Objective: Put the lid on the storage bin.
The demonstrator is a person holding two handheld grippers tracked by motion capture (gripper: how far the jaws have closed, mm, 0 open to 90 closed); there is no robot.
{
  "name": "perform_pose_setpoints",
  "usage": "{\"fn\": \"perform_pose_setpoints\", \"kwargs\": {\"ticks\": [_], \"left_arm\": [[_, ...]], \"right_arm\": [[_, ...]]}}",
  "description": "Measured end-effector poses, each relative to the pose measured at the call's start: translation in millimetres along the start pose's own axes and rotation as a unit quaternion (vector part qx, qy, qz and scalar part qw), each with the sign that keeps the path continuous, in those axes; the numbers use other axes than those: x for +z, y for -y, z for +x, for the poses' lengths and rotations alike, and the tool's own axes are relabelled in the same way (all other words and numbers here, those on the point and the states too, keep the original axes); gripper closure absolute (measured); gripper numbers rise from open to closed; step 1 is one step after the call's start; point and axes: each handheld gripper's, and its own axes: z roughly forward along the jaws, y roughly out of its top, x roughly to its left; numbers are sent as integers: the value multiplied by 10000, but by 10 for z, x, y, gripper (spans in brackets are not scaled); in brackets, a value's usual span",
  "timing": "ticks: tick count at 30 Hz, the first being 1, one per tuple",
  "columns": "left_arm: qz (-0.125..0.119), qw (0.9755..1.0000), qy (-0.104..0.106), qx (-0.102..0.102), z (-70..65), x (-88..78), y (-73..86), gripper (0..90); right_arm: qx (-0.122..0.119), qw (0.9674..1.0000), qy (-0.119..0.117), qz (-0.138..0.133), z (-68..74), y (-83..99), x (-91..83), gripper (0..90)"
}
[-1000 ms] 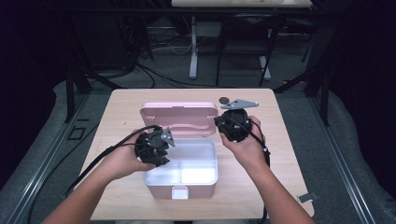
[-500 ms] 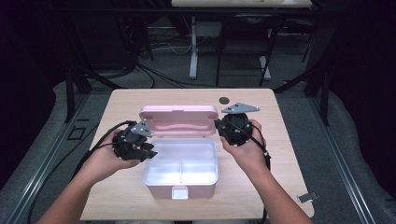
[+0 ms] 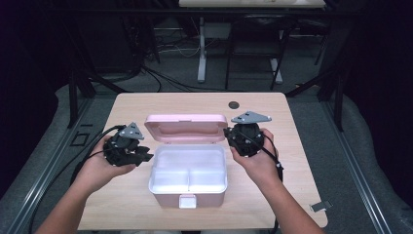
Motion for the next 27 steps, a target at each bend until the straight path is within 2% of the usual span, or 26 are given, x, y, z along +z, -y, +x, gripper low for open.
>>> {"fn": "perform_pose_setpoints", "kwargs": {"ticks": [5,11,20,27], "left_arm": [[-262,9993,-204,-140,64,-56,-7,670],[-454,9981,-332,-250,102,-102,-34,650],[-614,9969,-424,-248,100,-176,-102,632],[-908,9941,-451,-388,93,-214,-125,631]], "right_arm": [[7,10000,-9,-13,7,19,-15,865],[5,10000,-73,-21,15,49,-38,861],[1,9999,-141,-37,21,89,-64,855],[-31,9999,-133,-23,31,115,-83,851]]}}
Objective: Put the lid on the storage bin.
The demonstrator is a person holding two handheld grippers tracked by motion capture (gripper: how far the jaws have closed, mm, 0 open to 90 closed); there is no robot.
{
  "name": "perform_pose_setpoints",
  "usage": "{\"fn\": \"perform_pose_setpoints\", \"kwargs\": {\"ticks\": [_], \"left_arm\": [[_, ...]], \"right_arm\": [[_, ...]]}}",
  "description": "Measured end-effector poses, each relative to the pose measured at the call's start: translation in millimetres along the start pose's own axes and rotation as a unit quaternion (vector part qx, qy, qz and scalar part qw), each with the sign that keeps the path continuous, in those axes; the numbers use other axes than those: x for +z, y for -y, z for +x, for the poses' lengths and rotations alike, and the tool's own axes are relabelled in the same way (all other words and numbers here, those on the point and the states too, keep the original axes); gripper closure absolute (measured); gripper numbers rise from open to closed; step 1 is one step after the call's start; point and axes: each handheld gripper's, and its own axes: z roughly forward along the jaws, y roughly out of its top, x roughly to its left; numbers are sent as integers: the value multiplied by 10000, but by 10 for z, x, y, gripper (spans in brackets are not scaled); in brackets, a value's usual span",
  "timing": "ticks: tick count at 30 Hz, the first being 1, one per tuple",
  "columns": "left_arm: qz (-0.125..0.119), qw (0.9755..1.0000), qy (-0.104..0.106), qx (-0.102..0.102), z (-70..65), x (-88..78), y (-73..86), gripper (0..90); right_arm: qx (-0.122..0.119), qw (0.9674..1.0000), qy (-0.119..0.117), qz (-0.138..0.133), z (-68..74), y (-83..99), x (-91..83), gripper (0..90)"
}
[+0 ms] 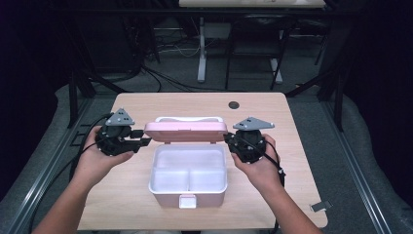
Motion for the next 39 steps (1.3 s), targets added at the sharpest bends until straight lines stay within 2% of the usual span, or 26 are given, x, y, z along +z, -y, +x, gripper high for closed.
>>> {"fn": "perform_pose_setpoints", "kwargs": {"ticks": [3,10,13,19,20,26,35,39], "left_arm": [[-122,9999,-49,-31,-3,-16,-10,633],[-254,9996,-134,51,-51,-82,-82,662],[-367,9993,-83,12,-70,-99,-98,694],[-376,9991,-163,71,-94,-104,-91,706],[-393,9990,-196,84,-103,-103,-87,709],[-417,9987,-259,155,-146,-115,-61,709],[-508,9982,-281,166,-196,-144,-22,693],[-594,9981,-160,77,-179,-146,30,686]], "right_arm": [[34,10000,-28,-31,4,10,-1,849],[17,10000,-55,-26,3,19,-16,845],[41,9999,-103,-50,4,20,-30,842],[78,9997,-216,-116,4,25,-63,807],[52,9999,-110,-104,13,27,-68,805],[13,9994,-242,-235,29,18,-133,787],[-66,9991,-264,-328,62,8,-214,772],[-70,9990,-319,-319,71,12,-248,771]]}}
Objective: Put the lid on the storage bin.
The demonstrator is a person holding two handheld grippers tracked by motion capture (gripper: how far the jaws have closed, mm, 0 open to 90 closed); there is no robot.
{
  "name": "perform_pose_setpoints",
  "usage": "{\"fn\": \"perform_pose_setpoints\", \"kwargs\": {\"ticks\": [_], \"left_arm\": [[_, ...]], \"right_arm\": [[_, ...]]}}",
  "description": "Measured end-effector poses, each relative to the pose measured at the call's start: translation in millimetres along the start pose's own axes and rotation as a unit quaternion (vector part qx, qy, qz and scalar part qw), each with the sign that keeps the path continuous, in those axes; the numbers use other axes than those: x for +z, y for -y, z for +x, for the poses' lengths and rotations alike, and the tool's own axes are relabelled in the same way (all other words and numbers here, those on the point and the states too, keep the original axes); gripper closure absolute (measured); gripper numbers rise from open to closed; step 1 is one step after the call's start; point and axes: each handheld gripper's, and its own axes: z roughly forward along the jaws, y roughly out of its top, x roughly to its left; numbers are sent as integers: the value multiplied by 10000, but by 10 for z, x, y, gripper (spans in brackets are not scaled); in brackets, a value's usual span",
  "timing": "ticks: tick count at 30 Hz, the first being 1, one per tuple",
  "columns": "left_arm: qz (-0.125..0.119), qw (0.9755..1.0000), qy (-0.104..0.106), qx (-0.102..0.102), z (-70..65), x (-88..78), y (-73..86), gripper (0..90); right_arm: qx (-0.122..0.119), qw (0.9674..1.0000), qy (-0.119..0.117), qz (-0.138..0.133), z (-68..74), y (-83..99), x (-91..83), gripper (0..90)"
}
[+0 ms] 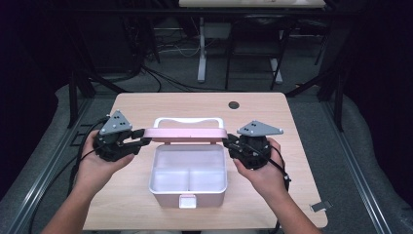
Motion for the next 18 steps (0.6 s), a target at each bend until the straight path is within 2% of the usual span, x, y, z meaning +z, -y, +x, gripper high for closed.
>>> {"fn": "perform_pose_setpoints", "kwargs": {"ticks": [7,11,13,18], "left_arm": [[-32,10000,74,44,-41,-40,82,686],[-81,9998,187,-51,-46,-52,152,692],[-76,9997,218,-34,-53,-58,181,696],[-106,9997,214,8,-96,-74,231,703]], "right_arm": [[-29,10000,-29,-23,25,22,-42,762],[-38,10000,-41,7,42,55,-60,758],[-56,10000,-64,7,50,74,-67,757],[-71,9999,-112,23,65,121,-88,755]]}}
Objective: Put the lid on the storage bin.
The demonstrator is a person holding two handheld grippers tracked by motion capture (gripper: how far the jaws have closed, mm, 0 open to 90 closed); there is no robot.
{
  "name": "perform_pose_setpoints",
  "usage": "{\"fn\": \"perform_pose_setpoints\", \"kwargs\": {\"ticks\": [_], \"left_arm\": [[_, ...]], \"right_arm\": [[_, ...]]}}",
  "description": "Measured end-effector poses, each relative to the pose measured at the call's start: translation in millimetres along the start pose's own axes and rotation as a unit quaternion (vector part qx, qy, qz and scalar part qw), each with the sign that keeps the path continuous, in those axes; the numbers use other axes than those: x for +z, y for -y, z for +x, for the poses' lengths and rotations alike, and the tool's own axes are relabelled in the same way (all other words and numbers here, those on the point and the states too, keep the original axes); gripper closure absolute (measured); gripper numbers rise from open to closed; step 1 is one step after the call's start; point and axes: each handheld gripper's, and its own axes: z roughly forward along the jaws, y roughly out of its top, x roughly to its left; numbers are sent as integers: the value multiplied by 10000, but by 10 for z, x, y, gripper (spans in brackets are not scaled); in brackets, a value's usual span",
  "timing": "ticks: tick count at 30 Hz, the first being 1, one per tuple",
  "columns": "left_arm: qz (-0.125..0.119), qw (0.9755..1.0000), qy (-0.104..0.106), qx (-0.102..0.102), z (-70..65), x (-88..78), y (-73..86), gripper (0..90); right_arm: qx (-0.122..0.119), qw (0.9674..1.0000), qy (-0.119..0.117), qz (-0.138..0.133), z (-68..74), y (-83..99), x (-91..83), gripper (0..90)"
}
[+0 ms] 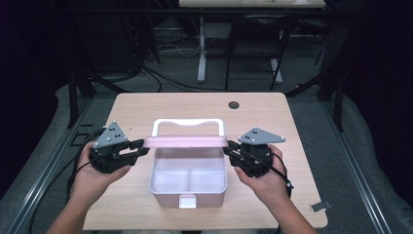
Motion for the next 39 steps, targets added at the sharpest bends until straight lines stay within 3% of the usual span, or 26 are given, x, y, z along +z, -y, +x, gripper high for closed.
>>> {"fn": "perform_pose_setpoints", "kwargs": {"ticks": [8,19,39], "left_arm": [[22,9999,105,-40,-40,-5,95,708],[11,9999,12,99,-107,-40,129,708],[-18,9999,133,83,-194,-84,292,719]], "right_arm": [[-16,10000,-34,7,30,82,-28,751],[-8,10000,-79,-3,49,161,-54,752],[8,9998,-191,27,68,308,-76,757]]}}
